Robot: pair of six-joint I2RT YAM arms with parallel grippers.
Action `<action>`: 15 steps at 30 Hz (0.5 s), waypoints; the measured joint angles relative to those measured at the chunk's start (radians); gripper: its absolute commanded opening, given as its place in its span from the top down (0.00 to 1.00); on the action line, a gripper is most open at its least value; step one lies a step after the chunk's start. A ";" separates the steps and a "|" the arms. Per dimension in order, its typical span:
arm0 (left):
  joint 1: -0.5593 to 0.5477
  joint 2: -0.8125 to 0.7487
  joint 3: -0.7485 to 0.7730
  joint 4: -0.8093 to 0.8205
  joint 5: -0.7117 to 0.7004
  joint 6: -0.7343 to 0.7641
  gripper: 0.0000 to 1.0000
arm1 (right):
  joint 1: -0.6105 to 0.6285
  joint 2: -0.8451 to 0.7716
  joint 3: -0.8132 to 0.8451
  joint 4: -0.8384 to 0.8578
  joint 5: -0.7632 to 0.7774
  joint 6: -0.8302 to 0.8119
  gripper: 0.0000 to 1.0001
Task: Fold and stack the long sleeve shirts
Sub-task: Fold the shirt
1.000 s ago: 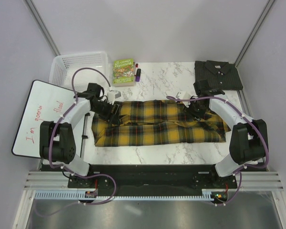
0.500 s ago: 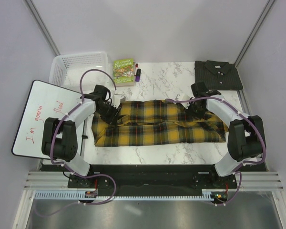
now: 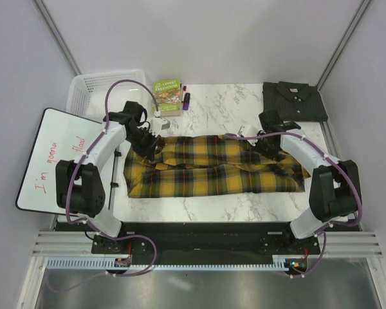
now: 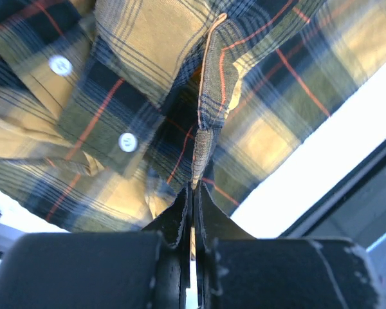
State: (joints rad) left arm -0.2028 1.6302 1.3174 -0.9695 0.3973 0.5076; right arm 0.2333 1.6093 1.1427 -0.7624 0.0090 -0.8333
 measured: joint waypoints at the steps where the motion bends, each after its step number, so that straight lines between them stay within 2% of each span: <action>1: 0.000 0.000 -0.002 -0.016 -0.001 0.011 0.98 | 0.000 -0.013 -0.002 -0.002 0.000 -0.003 1.00; 9: 0.026 -0.002 -0.087 -0.097 -0.004 0.077 0.98 | 0.000 -0.075 -0.084 -0.019 -0.002 -0.020 1.00; 10: 0.031 -0.001 -0.087 -0.100 -0.003 0.078 0.98 | 0.000 -0.074 -0.090 -0.021 -0.002 -0.020 0.92; 11: 0.039 0.000 -0.083 -0.102 -0.002 0.080 0.98 | 0.000 -0.073 -0.091 -0.023 -0.001 -0.020 0.71; 12: 0.045 0.002 -0.076 -0.105 -0.002 0.082 0.98 | 0.000 -0.072 -0.091 -0.021 0.000 -0.018 0.62; 14: 0.056 0.013 -0.052 -0.114 -0.001 0.084 0.98 | 0.000 -0.072 -0.091 -0.015 0.001 -0.010 0.49; 15: 0.060 0.021 -0.033 -0.121 0.000 0.085 0.98 | 0.000 -0.072 -0.091 -0.011 0.000 -0.016 0.48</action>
State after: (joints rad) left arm -0.1429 1.6512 1.2846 -1.0904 0.3973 0.5926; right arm 0.2333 1.5368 1.0519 -0.7734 0.0093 -0.8494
